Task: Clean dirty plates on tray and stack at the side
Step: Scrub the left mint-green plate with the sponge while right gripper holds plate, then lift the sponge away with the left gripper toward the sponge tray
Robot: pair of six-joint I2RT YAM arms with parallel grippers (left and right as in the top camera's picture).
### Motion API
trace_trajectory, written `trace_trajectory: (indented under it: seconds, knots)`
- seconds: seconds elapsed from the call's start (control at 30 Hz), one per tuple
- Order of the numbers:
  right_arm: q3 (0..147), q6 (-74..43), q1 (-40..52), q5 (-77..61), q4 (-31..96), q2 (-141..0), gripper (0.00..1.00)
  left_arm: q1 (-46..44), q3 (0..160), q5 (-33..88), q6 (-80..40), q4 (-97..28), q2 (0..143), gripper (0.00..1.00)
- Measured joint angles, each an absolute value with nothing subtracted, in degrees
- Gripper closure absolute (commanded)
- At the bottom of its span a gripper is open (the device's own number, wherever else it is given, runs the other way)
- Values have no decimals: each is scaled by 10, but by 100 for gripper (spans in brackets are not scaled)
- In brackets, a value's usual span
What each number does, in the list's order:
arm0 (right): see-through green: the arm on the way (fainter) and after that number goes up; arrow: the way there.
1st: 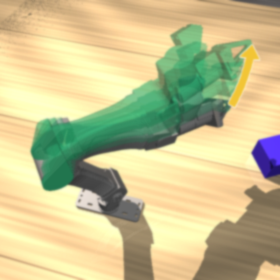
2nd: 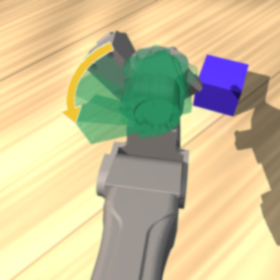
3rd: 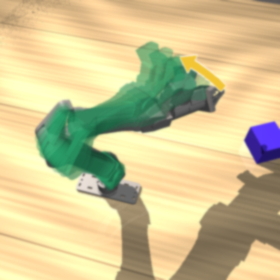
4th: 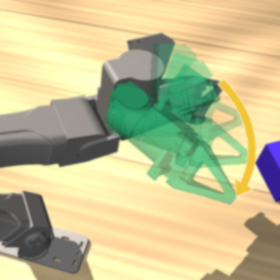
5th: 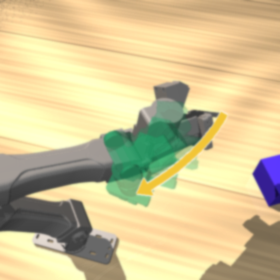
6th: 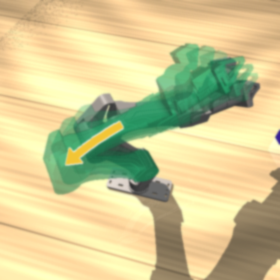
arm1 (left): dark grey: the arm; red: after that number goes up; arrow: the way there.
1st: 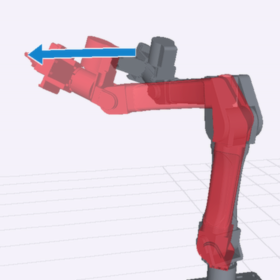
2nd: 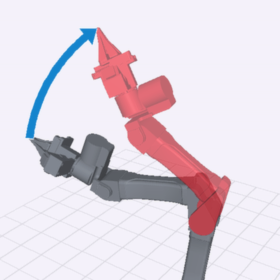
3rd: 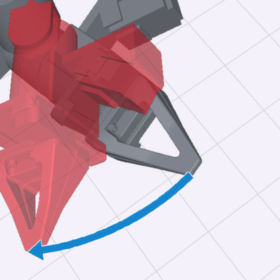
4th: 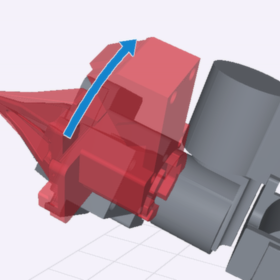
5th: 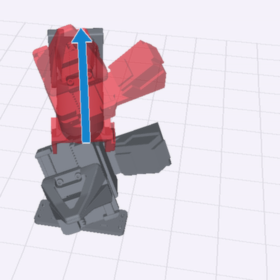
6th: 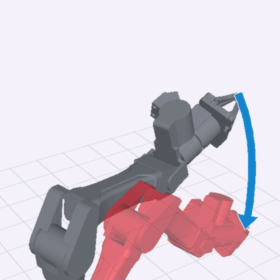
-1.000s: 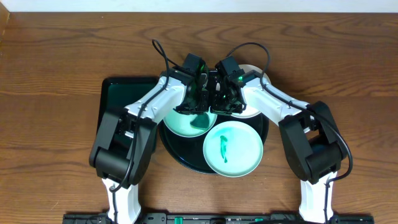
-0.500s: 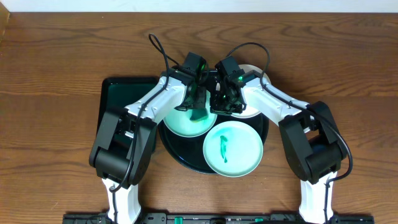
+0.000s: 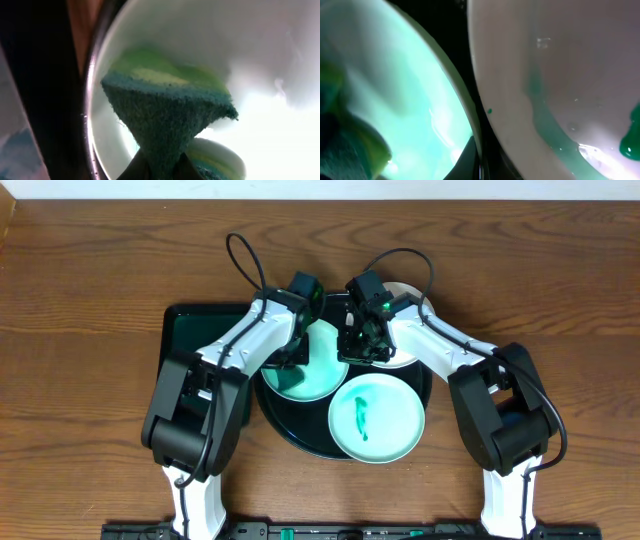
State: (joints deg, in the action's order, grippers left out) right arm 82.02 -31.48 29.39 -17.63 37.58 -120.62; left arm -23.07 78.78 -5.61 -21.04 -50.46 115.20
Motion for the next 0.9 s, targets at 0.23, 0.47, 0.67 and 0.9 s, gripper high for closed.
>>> trace_trajectory:
  seconds: [0.23, 0.47, 0.67, 0.9]
  knots:
    - [820, -314, 295, -176, 376, -1206, 99, -221, 788, 53, -144, -518, 1152, 93]
    - [820, -314, 295, -176, 381, -1206, 99, -218, 786, 147, -65, -468, 1152, 93]
    - [820, -314, 295, -176, 383, -1206, 99, -189, 826, 151, -80, -479, 1160, 93]
    - [820, -314, 295, -174, 384, -1206, 99, -104, 1008, 128, -105, -624, 1159, 93]
